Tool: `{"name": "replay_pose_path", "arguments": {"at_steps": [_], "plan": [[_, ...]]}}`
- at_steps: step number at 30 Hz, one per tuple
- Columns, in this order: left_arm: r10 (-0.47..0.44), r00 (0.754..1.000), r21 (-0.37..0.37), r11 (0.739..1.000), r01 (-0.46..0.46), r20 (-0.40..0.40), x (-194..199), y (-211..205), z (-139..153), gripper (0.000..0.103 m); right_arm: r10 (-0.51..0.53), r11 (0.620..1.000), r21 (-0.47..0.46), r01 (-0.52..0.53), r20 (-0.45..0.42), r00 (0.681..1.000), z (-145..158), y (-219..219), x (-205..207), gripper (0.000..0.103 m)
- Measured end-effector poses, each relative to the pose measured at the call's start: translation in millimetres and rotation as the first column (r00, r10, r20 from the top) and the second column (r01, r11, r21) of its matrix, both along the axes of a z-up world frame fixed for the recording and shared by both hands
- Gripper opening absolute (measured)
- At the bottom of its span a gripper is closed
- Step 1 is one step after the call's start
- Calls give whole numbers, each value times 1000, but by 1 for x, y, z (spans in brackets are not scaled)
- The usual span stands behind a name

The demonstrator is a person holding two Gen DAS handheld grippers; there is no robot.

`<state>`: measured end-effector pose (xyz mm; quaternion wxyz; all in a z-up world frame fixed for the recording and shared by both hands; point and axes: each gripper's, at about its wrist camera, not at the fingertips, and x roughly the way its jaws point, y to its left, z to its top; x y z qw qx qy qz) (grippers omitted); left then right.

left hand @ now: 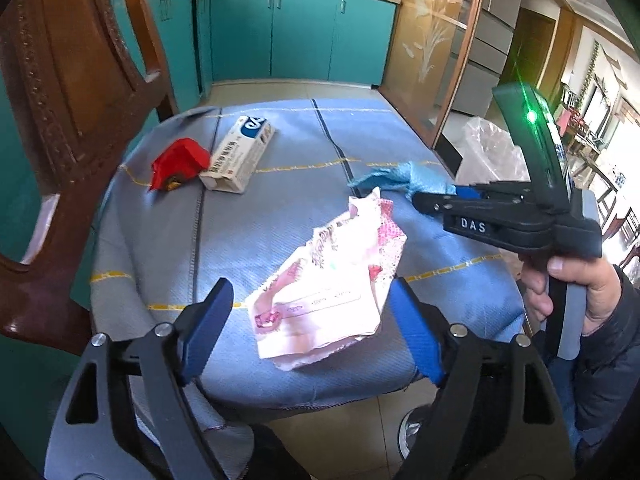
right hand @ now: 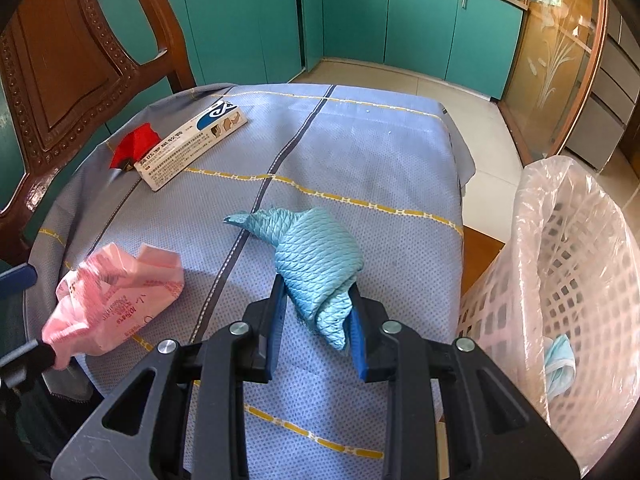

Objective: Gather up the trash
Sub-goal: 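Grasp the pink printed wrapper with the left gripper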

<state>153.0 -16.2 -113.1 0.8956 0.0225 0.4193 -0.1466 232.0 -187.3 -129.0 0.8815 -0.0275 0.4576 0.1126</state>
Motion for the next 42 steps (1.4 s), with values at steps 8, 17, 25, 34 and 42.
{"name": "replay_pose_path", "arguments": {"at_steps": [8, 17, 25, 34, 42], "plan": [[-29, 999, -1, 1000, 29, -20, 4, -20, -9, 83, 1, 1000, -2, -1, -2, 1000, 0, 0, 0, 29], [-38, 999, 42, 998, 38, 12, 1, -32, -9, 84, 2, 1000, -1, -2, -2, 1000, 0, 0, 0, 29], [-22, 1000, -5, 1000, 22, 5, 9, -27, -7, 90, 3, 1000, -4, -3, -6, 1000, -1, 0, -1, 29], [-68, 998, 19, 998, 68, 5, 12, -45, -6, 91, -12, 1000, 6, 12, 0, 1000, 2, -4, 0, 29], [-110, 993, 152, 982, 113, -30, 18, -75, -28, 91, -28, 999, 20, 28, 5, 1000, 6, -11, -1, 29]]}}
